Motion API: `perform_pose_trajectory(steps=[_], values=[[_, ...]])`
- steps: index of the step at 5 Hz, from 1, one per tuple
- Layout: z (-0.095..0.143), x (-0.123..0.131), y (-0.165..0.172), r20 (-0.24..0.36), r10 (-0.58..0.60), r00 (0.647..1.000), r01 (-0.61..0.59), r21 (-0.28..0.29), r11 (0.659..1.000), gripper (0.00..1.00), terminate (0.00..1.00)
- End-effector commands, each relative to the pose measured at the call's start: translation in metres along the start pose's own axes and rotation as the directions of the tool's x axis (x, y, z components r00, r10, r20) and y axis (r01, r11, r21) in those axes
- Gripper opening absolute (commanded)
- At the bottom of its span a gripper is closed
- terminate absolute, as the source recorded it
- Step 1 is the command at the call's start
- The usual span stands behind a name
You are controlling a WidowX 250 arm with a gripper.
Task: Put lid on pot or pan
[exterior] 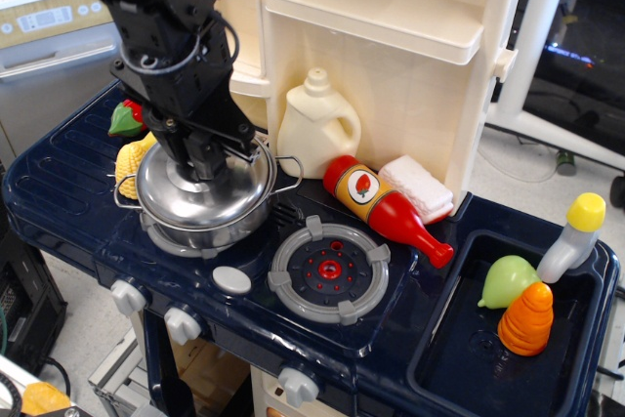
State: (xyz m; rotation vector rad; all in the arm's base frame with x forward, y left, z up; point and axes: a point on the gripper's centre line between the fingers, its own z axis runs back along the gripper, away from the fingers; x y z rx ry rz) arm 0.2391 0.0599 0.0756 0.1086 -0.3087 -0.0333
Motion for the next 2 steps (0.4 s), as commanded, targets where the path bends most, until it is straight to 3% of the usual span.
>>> perform_pose_trajectory(steps=[1,2], values=[[-0.0062,0.0147,0.0102,0.052,-0.057,0.997,0.059,-0.047,0.997,1.00,0.00],[-0.0062,0.0147,0.0102,0.052,-0.057,0.997,0.059,-0.047,0.997,1.00,1.00]])
